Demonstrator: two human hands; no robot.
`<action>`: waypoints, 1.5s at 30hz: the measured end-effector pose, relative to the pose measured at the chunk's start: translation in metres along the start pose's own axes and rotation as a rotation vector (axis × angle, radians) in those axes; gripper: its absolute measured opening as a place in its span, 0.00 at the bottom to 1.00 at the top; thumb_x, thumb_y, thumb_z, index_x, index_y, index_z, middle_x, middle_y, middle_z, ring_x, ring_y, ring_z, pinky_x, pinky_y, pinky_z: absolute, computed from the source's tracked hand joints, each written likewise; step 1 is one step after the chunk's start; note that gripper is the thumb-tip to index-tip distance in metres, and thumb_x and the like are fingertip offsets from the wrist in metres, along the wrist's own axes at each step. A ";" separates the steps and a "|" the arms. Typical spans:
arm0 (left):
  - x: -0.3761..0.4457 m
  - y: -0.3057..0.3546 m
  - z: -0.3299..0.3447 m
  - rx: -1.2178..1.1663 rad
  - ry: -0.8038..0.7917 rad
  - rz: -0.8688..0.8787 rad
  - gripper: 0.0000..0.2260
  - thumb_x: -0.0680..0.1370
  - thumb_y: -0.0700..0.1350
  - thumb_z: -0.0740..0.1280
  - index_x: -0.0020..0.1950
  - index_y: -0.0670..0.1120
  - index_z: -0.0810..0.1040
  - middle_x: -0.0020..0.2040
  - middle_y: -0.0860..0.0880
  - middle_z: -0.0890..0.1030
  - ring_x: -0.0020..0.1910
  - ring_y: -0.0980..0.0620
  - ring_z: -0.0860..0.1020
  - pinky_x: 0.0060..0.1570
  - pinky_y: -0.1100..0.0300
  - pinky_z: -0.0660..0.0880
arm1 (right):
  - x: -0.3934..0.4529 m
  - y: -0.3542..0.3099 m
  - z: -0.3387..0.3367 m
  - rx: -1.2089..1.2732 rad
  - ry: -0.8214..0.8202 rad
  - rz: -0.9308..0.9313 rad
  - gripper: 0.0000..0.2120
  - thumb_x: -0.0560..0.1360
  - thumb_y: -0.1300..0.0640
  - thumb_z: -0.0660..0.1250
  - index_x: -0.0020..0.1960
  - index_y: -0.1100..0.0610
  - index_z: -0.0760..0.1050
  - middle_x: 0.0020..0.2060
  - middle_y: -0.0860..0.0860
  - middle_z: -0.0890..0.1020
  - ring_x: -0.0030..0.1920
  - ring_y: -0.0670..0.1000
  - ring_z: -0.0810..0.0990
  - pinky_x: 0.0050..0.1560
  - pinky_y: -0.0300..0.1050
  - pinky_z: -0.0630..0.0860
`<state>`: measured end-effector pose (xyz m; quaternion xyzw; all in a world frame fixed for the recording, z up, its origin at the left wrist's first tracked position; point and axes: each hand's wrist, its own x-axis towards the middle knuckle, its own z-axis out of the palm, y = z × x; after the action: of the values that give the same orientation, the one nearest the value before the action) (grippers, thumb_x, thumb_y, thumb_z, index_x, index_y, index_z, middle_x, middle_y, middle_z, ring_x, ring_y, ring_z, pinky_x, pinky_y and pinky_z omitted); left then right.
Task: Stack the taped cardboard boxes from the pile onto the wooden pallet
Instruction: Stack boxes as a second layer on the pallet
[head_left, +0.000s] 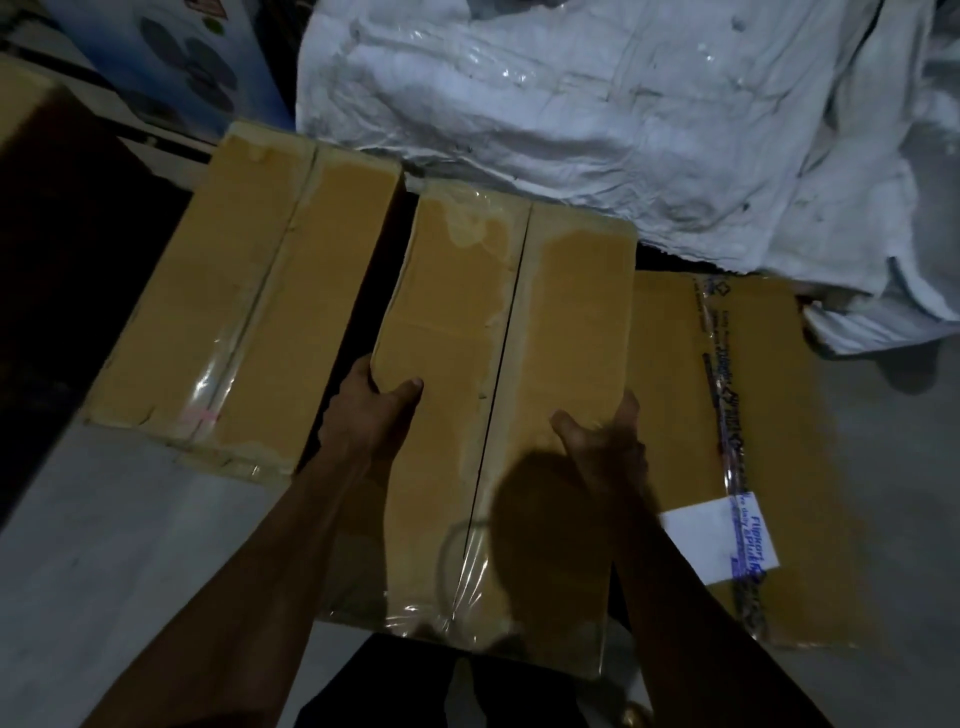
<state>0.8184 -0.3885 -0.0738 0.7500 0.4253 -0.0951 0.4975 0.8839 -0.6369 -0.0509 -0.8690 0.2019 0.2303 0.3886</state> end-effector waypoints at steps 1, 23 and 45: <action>-0.021 0.008 -0.009 0.013 0.019 0.021 0.33 0.68 0.66 0.71 0.69 0.54 0.71 0.61 0.50 0.80 0.58 0.44 0.79 0.60 0.42 0.75 | -0.015 -0.006 -0.010 -0.016 0.012 -0.015 0.49 0.66 0.39 0.76 0.79 0.46 0.52 0.69 0.53 0.74 0.67 0.62 0.73 0.67 0.63 0.70; -0.419 -0.048 -0.116 -0.080 0.649 -0.019 0.32 0.75 0.64 0.64 0.76 0.60 0.56 0.65 0.51 0.77 0.58 0.41 0.78 0.58 0.45 0.74 | -0.304 -0.015 -0.120 -0.181 -0.127 -0.696 0.43 0.73 0.37 0.69 0.79 0.37 0.46 0.65 0.49 0.78 0.60 0.57 0.78 0.54 0.50 0.73; -0.465 -0.281 -0.417 -0.203 0.990 -0.349 0.37 0.74 0.66 0.64 0.78 0.64 0.48 0.67 0.48 0.76 0.61 0.39 0.76 0.56 0.49 0.71 | -0.571 -0.122 0.190 -0.392 -0.453 -0.974 0.45 0.74 0.36 0.68 0.80 0.38 0.43 0.71 0.54 0.72 0.68 0.61 0.71 0.65 0.57 0.68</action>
<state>0.2069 -0.2557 0.2052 0.5715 0.7346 0.2303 0.2842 0.4384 -0.3173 0.2261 -0.8466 -0.3567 0.2382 0.3150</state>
